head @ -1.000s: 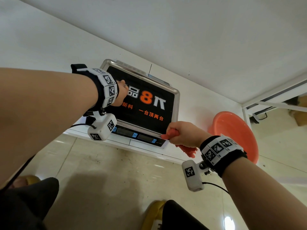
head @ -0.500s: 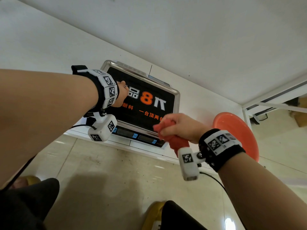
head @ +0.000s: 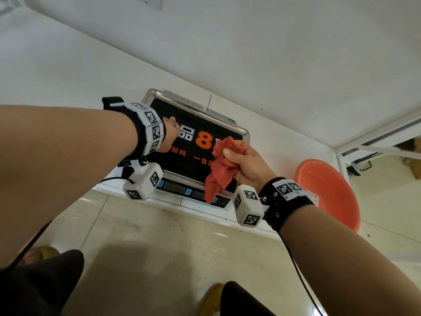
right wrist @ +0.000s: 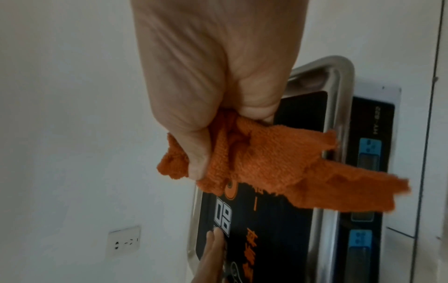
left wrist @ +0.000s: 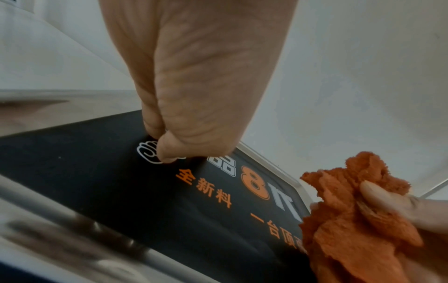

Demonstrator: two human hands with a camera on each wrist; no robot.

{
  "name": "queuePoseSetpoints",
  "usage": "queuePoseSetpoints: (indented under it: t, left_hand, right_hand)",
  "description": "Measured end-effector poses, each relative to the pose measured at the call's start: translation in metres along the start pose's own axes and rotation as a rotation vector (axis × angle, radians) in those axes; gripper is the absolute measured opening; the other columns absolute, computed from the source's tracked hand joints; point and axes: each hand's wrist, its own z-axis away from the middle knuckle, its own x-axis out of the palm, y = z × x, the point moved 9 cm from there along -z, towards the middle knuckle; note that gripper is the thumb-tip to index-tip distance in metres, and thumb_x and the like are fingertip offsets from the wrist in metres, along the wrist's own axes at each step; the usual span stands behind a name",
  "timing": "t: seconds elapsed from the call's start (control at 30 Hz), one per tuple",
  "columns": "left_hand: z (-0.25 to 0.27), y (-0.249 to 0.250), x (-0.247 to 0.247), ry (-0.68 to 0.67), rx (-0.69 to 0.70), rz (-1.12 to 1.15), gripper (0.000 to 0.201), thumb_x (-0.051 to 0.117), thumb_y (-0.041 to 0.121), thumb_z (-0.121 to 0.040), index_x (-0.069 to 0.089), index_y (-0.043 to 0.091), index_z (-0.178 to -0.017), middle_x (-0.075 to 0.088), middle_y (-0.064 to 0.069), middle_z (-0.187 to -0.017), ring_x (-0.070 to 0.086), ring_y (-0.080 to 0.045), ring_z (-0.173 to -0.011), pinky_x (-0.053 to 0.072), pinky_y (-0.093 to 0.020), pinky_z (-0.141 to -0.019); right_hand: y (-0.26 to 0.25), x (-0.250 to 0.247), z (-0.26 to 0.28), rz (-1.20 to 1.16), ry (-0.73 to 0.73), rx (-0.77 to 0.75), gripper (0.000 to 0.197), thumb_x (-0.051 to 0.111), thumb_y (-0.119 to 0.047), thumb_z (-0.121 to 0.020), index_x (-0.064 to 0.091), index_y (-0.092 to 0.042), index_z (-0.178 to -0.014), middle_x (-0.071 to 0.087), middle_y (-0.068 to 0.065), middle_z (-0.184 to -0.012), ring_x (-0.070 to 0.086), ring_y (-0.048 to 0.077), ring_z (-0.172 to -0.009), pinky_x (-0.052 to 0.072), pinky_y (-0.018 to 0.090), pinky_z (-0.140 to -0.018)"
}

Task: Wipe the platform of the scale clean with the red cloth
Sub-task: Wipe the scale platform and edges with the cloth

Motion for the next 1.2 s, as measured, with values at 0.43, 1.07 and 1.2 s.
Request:
queuePoseSetpoints:
  t: [0.43, 1.07, 1.2]
  left_hand:
    - [-0.009, 0.0, 0.005, 0.012, 0.009, -0.053, 0.065, 0.053, 0.015, -0.093, 0.02, 0.007, -0.149, 0.017, -0.011, -0.152, 0.036, -0.025, -0.136, 0.04, -0.032, -0.104]
    - [-0.011, 0.0, 0.005, 0.039, 0.007, -0.069, 0.062, 0.054, 0.015, -0.091, 0.025, 0.007, -0.146, 0.023, -0.012, -0.148, 0.044, -0.025, -0.128, 0.045, -0.03, -0.097]
    - [-0.009, 0.001, 0.004, 0.037, 0.012, -0.063, 0.061, 0.052, 0.013, -0.092, 0.024, 0.007, -0.146, 0.021, -0.012, -0.149, 0.043, -0.024, -0.129, 0.044, -0.029, -0.098]
  right_hand:
    - [-0.017, -0.021, 0.009, 1.042, 0.027, -0.099, 0.025, 0.068, 0.005, -0.085, 0.057, -0.017, -0.086, 0.061, -0.004, -0.079, 0.057, 0.013, -0.076, 0.054, 0.029, -0.072]
    - [0.009, 0.025, 0.029, 1.928, -0.322, -0.099, 0.031, 0.077, -0.04, -0.079, 0.047, -0.035, -0.081, 0.046, -0.001, -0.114, 0.041, 0.026, -0.103, 0.042, 0.034, -0.09]
    - [0.009, 0.033, 0.03, 1.919, -0.385, -0.149, 0.043, 0.07, -0.022, -0.084, 0.032, -0.03, -0.065, 0.046, -0.002, -0.098, 0.04, 0.019, -0.088, 0.029, 0.028, -0.082]
